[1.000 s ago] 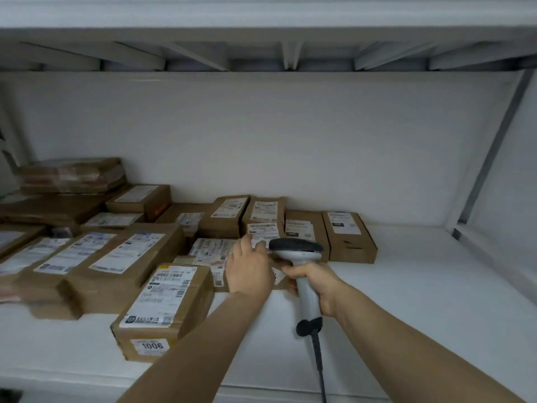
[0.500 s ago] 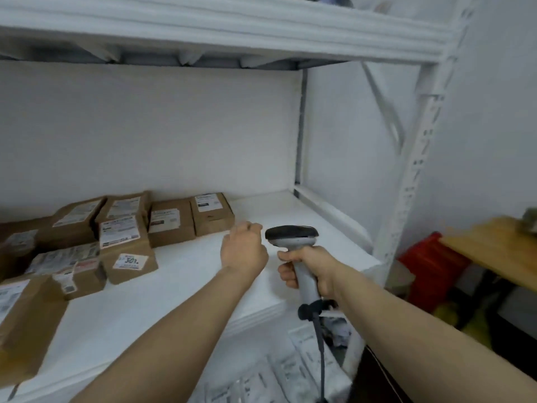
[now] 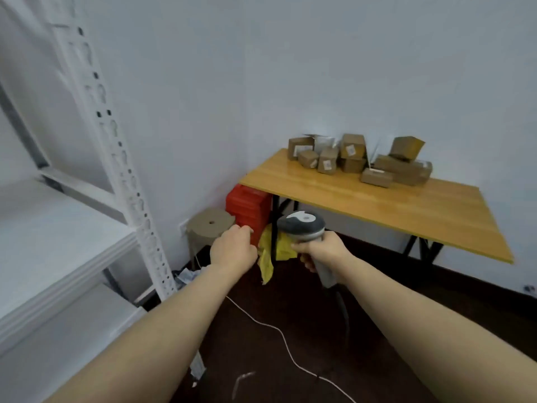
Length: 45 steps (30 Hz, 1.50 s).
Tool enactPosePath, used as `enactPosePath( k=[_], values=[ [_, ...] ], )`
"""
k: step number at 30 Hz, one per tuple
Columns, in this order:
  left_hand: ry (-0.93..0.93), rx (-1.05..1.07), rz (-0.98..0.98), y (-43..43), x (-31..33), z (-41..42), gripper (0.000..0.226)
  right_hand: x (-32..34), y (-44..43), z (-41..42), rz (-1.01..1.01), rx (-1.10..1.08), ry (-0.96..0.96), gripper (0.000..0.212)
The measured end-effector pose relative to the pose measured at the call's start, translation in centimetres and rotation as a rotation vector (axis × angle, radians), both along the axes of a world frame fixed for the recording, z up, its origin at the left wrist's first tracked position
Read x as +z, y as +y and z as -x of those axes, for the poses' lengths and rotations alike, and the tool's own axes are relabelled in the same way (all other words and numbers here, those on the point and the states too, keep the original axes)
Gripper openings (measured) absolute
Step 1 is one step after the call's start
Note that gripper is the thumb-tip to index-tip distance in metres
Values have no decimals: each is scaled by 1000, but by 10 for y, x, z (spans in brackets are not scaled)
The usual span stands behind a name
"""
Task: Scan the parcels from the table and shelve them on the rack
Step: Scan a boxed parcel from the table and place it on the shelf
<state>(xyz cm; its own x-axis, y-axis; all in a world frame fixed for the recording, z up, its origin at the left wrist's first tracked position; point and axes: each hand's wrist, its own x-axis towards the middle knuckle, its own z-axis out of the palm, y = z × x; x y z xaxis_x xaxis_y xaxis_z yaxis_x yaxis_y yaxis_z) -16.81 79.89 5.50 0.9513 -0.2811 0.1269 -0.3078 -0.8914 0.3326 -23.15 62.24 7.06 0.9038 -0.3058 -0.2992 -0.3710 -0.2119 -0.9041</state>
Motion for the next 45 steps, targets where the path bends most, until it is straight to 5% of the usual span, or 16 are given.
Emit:
enactPosePath(
  k=[12, 29, 40, 45],
  values=[
    [99, -257, -49, -216, -34, -99, 43, -37, -227, -30, 254, -349, 90, 20],
    [274, -393, -109, -437, -47, -300, 43, -31, -422, -206, 55, -641, 84, 22],
    [226, -405, -13, -649, -35, -407, 33, -19, -608, -304, 3, -733, -33, 18],
    [364, -360, 128, -730, -31, -441, 47, -14, -675, -336, -105, -796, -104, 17]
  ],
)
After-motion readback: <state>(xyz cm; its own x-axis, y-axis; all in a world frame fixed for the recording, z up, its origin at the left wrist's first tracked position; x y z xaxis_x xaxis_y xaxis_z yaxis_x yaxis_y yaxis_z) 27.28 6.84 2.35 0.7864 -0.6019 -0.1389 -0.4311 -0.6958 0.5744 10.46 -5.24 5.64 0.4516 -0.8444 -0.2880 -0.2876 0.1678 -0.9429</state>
